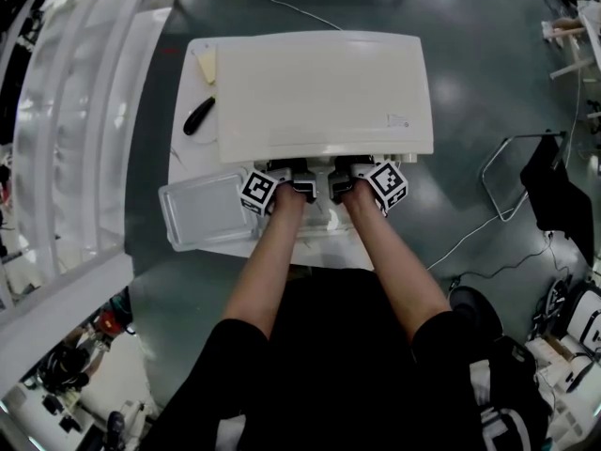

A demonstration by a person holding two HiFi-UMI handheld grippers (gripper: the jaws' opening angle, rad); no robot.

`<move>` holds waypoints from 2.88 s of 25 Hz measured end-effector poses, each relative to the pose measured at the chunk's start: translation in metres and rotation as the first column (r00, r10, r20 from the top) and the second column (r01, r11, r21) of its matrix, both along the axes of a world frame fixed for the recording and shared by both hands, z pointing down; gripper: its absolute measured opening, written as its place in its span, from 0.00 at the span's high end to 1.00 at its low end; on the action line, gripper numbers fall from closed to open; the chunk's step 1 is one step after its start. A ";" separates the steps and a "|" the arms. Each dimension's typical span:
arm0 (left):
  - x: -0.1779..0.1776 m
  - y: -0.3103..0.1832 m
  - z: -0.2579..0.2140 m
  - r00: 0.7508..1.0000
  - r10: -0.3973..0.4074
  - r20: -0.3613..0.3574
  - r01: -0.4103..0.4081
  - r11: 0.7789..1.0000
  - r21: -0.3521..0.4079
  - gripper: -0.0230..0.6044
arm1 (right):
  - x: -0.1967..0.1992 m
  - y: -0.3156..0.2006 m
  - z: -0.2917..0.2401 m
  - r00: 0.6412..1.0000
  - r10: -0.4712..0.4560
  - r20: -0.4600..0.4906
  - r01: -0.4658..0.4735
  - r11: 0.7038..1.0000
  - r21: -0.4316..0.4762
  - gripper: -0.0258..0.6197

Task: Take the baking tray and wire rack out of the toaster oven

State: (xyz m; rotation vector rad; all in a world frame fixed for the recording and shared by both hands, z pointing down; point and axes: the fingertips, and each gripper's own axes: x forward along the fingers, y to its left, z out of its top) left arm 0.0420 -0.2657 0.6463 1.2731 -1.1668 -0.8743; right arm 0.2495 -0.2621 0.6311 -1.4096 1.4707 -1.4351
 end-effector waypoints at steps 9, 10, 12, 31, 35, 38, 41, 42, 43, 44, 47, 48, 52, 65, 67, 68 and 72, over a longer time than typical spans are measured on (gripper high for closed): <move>-0.001 -0.002 -0.003 1.000 -0.004 0.009 0.004 1.000 -0.002 0.92 | -0.002 -0.001 -0.005 0.999 -0.013 0.048 0.011 0.998 0.055 0.91; -0.002 -0.002 -0.003 1.000 -0.007 0.008 0.007 1.000 -0.002 0.93 | -0.003 -0.001 -0.005 0.999 -0.016 0.046 0.014 0.999 0.053 0.91; -0.003 0.000 -0.003 1.000 -0.012 0.000 0.012 1.000 -0.002 0.93 | -0.002 0.003 -0.003 0.999 -0.026 0.028 0.025 0.999 0.030 0.91; -0.003 0.055 -0.005 0.998 -0.026 -0.065 0.029 0.999 0.034 0.93 | -0.004 0.058 -0.002 0.997 -0.051 0.064 0.050 0.998 0.026 0.91; -0.004 0.069 -0.004 0.998 -0.023 -0.051 0.024 1.000 0.020 0.93 | -0.003 0.068 -0.003 0.995 -0.049 0.081 0.047 0.998 0.034 0.91; -0.002 0.080 -0.008 1.000 -0.004 -0.027 0.005 0.999 0.034 0.93 | -0.003 0.078 -0.003 0.994 -0.039 0.105 0.036 0.999 0.034 0.91; -0.003 0.089 -0.008 1.000 0.000 -0.020 0.000 0.999 0.034 0.93 | -0.003 0.089 -0.003 0.994 -0.045 0.095 0.043 0.999 0.026 0.91; -0.003 0.091 -0.010 1.000 -0.001 -0.025 0.002 0.999 0.042 0.93 | -0.004 0.091 -0.004 0.994 -0.047 0.097 0.044 0.998 0.034 0.91; -0.003 0.093 -0.012 1.000 -0.001 -0.029 0.002 0.999 0.049 0.93 | -0.004 0.094 -0.004 0.994 -0.049 0.099 0.045 0.998 0.039 0.91; -0.003 0.096 -0.012 0.999 -0.001 -0.034 0.003 0.999 0.053 0.93 | -0.004 0.097 -0.005 0.994 -0.051 0.099 0.047 0.998 0.038 0.91; -0.001 0.104 -0.012 0.999 0.004 -0.048 -0.001 0.998 0.058 0.93 | -0.004 0.105 -0.008 0.993 -0.056 0.104 0.051 0.997 0.049 0.91; -0.001 0.105 -0.014 0.999 0.006 -0.051 -0.003 0.998 0.068 0.93 | -0.004 0.107 -0.009 0.993 -0.060 0.101 0.055 0.997 0.051 0.91; -0.002 0.118 -0.017 0.998 0.016 -0.059 -0.011 0.996 0.084 0.93 | -0.004 0.120 -0.009 0.994 -0.072 0.080 0.068 0.997 0.048 0.92; 0.002 0.149 -0.031 0.994 0.042 -0.101 -0.029 0.991 0.127 0.93 | -0.002 0.148 -0.014 0.991 -0.117 0.066 0.113 0.992 0.060 0.92; 0.002 0.154 -0.033 0.994 0.046 -0.100 -0.033 0.991 0.133 0.94 | -0.001 0.153 -0.015 0.990 -0.128 0.054 0.124 0.990 0.063 0.92; 0.002 0.156 -0.034 0.994 0.049 -0.100 -0.035 0.990 0.136 0.93 | -0.002 0.155 -0.016 0.990 -0.134 0.050 0.131 0.989 0.066 0.92; 0.004 0.171 -0.036 0.994 0.064 -0.093 -0.051 0.989 0.141 0.94 | 0.000 0.168 -0.020 0.987 -0.157 0.039 0.154 0.985 0.079 0.92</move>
